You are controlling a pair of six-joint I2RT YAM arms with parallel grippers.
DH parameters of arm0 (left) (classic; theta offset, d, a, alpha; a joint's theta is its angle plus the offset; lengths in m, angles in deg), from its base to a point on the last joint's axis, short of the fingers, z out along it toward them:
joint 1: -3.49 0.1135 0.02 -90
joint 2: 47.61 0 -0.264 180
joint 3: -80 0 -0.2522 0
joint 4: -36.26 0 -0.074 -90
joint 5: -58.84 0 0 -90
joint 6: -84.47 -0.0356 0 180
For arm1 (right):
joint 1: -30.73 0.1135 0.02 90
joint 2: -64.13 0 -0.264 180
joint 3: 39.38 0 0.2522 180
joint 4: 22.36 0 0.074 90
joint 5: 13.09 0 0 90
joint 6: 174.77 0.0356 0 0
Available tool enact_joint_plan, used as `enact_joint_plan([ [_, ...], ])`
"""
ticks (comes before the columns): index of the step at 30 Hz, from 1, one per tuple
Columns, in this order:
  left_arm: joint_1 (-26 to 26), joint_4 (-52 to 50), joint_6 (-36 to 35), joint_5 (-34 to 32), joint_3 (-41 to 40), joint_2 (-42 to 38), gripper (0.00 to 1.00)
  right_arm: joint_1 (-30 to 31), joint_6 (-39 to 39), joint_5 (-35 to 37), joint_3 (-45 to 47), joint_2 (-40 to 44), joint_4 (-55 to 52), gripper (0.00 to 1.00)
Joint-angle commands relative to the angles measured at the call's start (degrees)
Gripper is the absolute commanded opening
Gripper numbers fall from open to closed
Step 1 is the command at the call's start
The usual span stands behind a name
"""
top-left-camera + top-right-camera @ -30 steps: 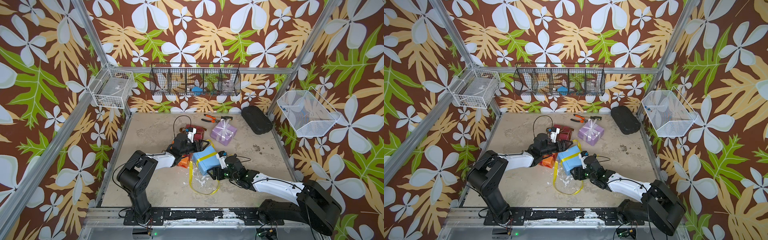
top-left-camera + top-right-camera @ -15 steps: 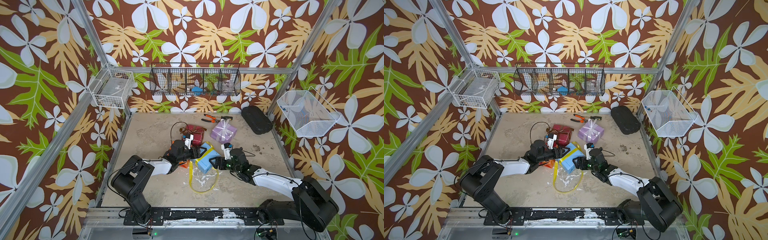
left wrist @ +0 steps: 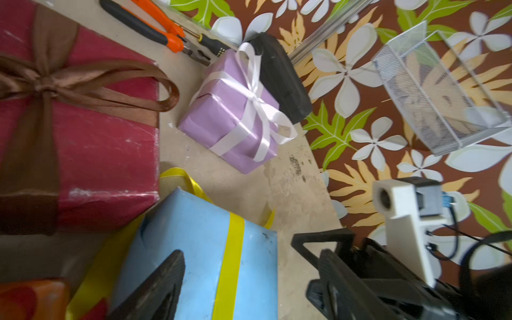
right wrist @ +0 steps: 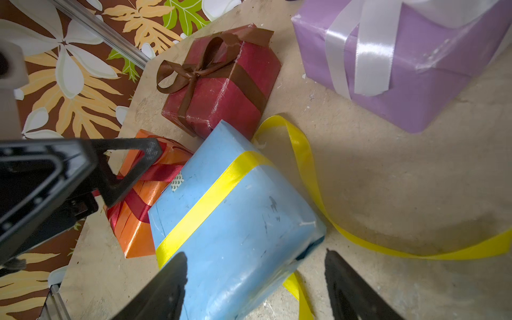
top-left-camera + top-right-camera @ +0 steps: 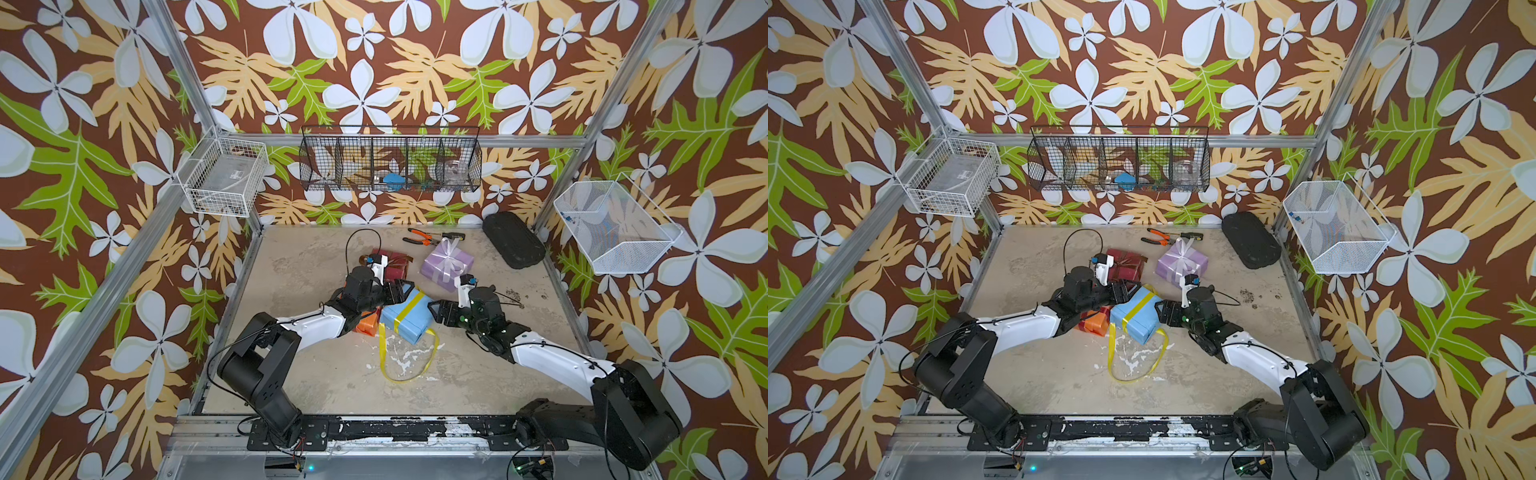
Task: Untie the ribbon bows on the gift boxes
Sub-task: Adjust the gift box at the center of the board.
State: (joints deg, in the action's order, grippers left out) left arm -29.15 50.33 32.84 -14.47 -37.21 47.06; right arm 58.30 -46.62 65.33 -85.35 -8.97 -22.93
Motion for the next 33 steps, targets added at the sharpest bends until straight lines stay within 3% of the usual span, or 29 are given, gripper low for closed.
enact_joint_plan([
  [1,-0.1,-4.5,-4.8,-5.5,1.3,1.7,0.79,0.0,-0.9,-0.6,0.8,0.7,-1.3,0.79],
  [6,-0.1,-5.8,-5.4,-5.4,2.9,5.1,0.79,0.0,-0.9,-2.3,2.7,1.2,-0.3,0.79],
  [12,-1.1,-6.1,-2.4,0.0,1.6,5.9,0.78,0.1,-1.7,-1.6,3.2,1.8,-0.9,0.79],
  [15,-2.7,-2.7,1.9,3.3,-2.1,3.8,0.78,0.1,-3.0,0.8,1.8,2.0,-3.2,0.79],
  [19,-4.5,-1.3,4.3,1.4,-6.0,0.6,0.78,0.0,-6.2,7.5,-3.2,2.2,-11.1,0.87],
  [22,-4.7,-1.0,4.8,1.2,-7.7,-1.2,0.78,0.0,-8.1,8.5,-5.9,2.5,-14.5,0.88],
  [24,-5.0,-0.7,5.3,2.2,-8.3,-2.0,0.78,0.1,-8.3,7.3,-6.2,2.9,-14.8,0.88],
  [26,-5.8,0.3,6.5,3.1,-9.4,-2.9,0.78,0.1,-8.0,5.3,-6.4,3.2,-14.7,1.00],
  [31,-8.7,3.1,9.6,4.4,-12.6,-5.7,0.78,0.1,-7.8,1.5,-8.2,3.5,-18.7,1.00],
  [33,-9.9,4.8,10.8,4.8,-14.0,-6.3,0.78,0.1,-8.3,-1.2,-8.5,4.2,-19.6,0.93],
])
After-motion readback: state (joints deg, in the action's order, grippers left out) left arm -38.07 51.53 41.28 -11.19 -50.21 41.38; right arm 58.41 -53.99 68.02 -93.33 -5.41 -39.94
